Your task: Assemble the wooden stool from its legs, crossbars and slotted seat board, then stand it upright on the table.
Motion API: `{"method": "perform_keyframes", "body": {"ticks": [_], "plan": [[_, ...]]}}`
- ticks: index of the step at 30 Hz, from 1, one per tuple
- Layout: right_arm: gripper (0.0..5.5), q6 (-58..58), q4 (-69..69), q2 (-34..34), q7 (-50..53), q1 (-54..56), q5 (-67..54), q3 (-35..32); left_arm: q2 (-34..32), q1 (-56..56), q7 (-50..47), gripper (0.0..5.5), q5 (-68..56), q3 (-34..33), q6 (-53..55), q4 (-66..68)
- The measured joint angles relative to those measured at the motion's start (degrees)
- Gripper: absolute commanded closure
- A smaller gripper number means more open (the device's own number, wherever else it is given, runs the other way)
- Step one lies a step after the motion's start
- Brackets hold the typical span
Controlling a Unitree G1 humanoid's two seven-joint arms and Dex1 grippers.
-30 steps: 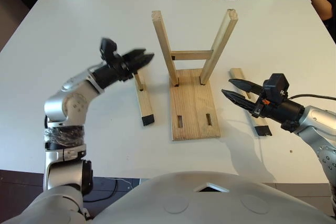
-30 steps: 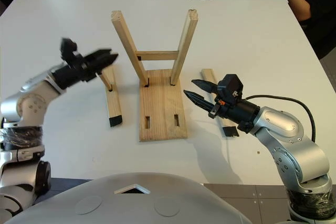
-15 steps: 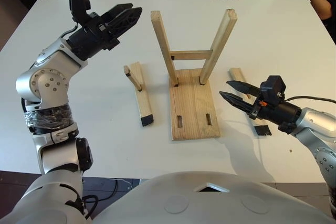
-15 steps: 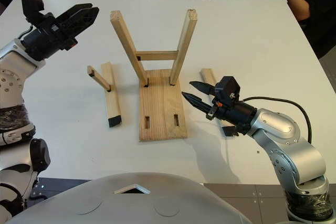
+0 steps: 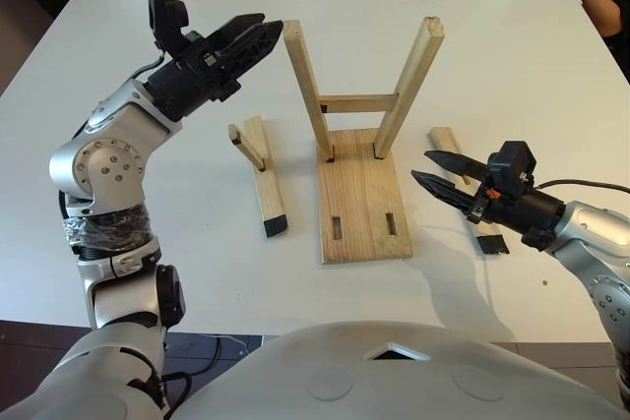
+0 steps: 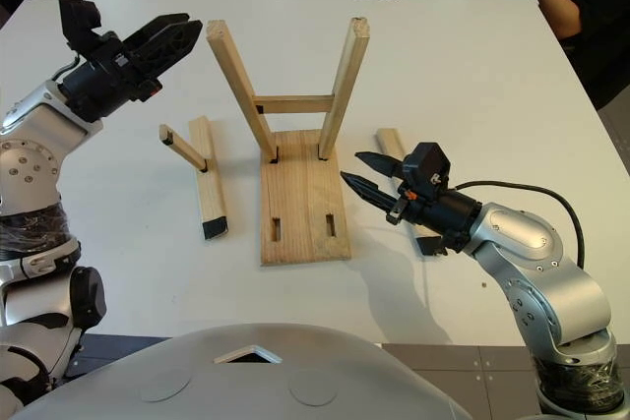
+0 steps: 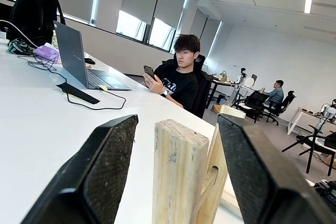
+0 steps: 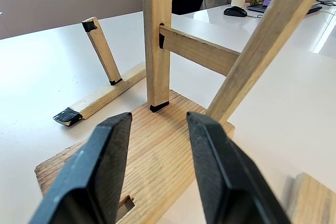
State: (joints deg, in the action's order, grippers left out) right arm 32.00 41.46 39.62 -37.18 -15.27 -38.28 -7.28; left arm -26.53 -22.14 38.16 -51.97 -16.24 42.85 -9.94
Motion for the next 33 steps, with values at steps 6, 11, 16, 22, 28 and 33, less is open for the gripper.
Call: {"method": "perform_keyframes", "body": {"ticks": [6,11,16,22,28,33], "plan": [[3.59,0.02,-0.11,-0.17,-0.23,0.22,0.25,0.64,2.64,9.26,6.95,2.7,10.08,7.37,-17.0,6.85],[3.59,0.06,-0.35,0.66,-1.04,0.34,0.2,0.56,4.39,7.0,4.46,2.7,8.34,6.89,-14.4,7.03],[3.59,0.04,-0.28,0.59,-0.79,0.27,0.21,0.54,-0.13,2.93,2.13,2.7,2.31,3.18,-6.33,-0.89],[3.59,0.02,0.23,0.49,-0.24,-0.71,0.09,-1.06,-17.08,19.91,19.32,2.7,3.91,4.85,-5.37,-19.47],[3.59,0.0,0.31,0.17,-0.12,-0.92,0.11,-1.69,-17.76,27.99,17.1,2.7,22.17,16.83,-13.68,-16.22],[3.59,-0.01,0.3,-0.1,-0.26,-0.88,0.22,-0.66,-14.81,27.7,13.42,2.7,30.35,21.94,-19.5,-10.07]]}}
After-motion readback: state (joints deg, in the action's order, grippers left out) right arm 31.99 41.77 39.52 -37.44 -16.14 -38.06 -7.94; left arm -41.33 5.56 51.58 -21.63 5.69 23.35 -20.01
